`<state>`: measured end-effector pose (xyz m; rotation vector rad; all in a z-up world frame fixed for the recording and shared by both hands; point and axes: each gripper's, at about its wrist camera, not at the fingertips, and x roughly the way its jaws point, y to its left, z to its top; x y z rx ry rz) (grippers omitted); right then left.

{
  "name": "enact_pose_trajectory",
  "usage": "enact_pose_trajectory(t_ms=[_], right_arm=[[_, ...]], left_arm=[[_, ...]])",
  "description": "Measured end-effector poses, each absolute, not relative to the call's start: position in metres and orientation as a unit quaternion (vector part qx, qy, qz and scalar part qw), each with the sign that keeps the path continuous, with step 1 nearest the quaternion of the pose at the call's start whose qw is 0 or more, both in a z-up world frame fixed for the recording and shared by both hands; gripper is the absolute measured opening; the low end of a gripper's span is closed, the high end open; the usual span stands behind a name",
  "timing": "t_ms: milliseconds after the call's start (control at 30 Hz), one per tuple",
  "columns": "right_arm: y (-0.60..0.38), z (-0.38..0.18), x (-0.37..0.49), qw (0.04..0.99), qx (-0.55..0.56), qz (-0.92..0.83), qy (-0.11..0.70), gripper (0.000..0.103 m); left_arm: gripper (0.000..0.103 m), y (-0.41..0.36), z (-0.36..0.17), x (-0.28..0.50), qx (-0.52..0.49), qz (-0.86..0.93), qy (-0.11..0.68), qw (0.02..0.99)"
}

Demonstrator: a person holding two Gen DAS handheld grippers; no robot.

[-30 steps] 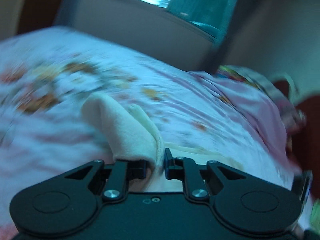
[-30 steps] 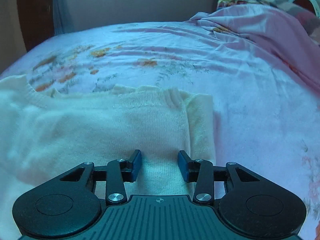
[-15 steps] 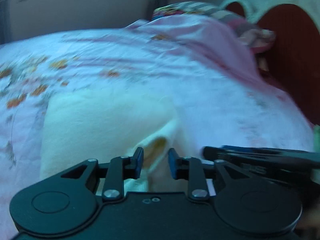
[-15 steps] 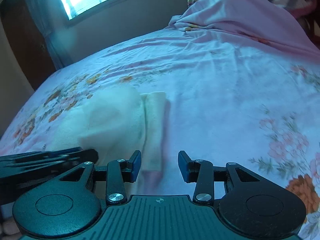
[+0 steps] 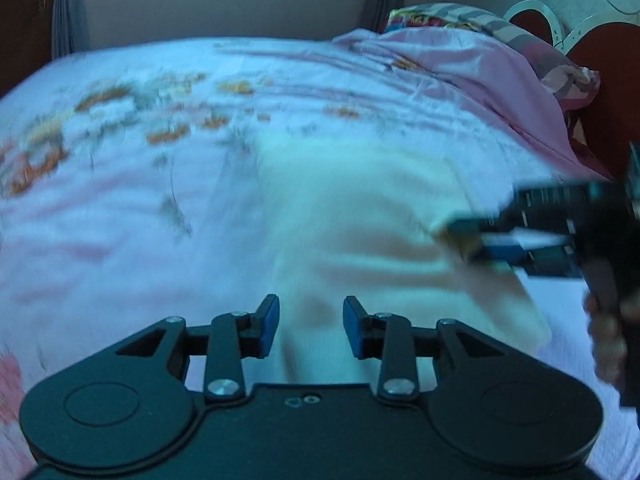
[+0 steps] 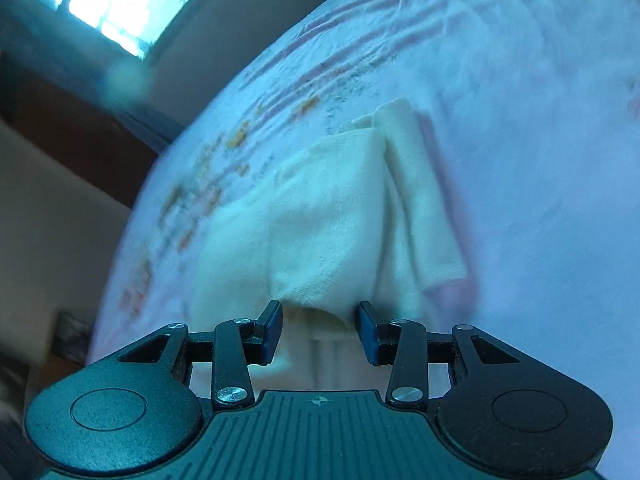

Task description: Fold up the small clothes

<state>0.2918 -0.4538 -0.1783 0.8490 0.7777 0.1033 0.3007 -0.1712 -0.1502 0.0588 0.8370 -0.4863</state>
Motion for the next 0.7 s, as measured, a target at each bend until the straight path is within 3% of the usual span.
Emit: enact_pose_trajectory(t_ms=[300,367,633,700], right_arm=[[-0.479,-0.187,0.309,0.822,0.464,0.018,0.331,0.041],[-0.482,-0.184,0.296,0.826,0.453,0.015,0.333,0.07],[-0.473,-0.194,0.294,0.818,0.466,0.053,0.332,0.069],[-0.471,-0.196,0.302,0.81,0.489,0.063,0.316,0.06]], left_arm=[[0.036,-0.162,-0.164,0.306,0.002,-0.231,0.415,0.88],[0.036,-0.163,-0.166,0.306,0.007,-0.236,0.413,0.88],[0.036,-0.165,-0.168,0.307,0.008,-0.231,0.412,0.881],[0.036,-0.165,-0.168,0.306,0.009,-0.231,0.412,0.881]])
